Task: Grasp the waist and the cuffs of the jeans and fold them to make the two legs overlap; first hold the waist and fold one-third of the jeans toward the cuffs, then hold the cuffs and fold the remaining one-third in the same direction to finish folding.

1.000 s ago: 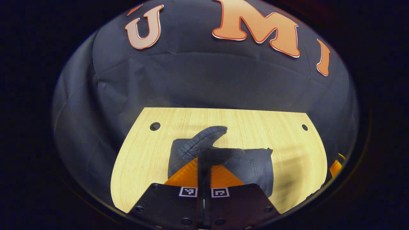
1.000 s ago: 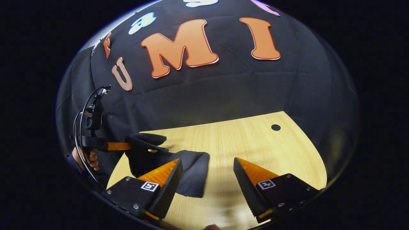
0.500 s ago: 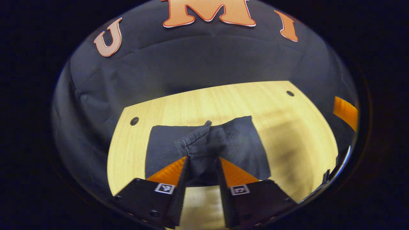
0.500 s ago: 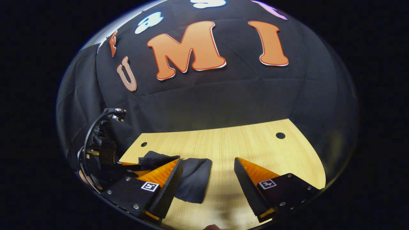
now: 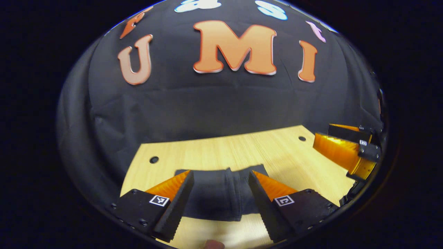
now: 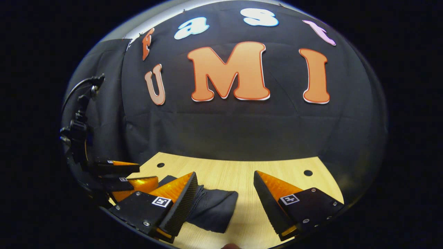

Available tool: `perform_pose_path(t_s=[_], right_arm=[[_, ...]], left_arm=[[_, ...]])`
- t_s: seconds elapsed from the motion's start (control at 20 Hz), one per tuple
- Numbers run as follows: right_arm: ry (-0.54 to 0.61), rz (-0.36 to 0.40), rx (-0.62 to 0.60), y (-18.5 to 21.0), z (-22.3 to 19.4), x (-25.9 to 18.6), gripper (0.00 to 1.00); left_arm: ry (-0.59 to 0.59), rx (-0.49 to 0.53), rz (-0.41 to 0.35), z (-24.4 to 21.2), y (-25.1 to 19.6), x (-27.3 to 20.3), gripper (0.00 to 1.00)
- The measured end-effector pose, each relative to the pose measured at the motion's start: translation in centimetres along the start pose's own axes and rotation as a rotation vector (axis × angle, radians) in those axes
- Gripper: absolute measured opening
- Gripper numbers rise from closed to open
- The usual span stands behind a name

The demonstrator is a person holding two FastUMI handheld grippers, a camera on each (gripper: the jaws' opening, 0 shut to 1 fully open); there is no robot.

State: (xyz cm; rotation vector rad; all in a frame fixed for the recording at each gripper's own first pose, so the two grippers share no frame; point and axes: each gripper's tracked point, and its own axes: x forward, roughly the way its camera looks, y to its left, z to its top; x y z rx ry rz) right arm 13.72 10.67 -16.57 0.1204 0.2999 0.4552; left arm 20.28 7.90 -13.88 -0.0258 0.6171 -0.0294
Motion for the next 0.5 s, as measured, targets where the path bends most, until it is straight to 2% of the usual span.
perform_pose_path(t_s=[0.25,0.5], right_arm=[[-0.138,-0.048,-0.064,1.2,3.3,-0.5,0.98],[-0.248,-0.066,-0.099,1.7,5.3,-2.2,0.98]], left_arm=[[-0.183,0.005,0.07,2.6,3.3,-1.9,0.94],[-0.334,-0.026,0.122,4.8,6.7,-6.0,0.94]])
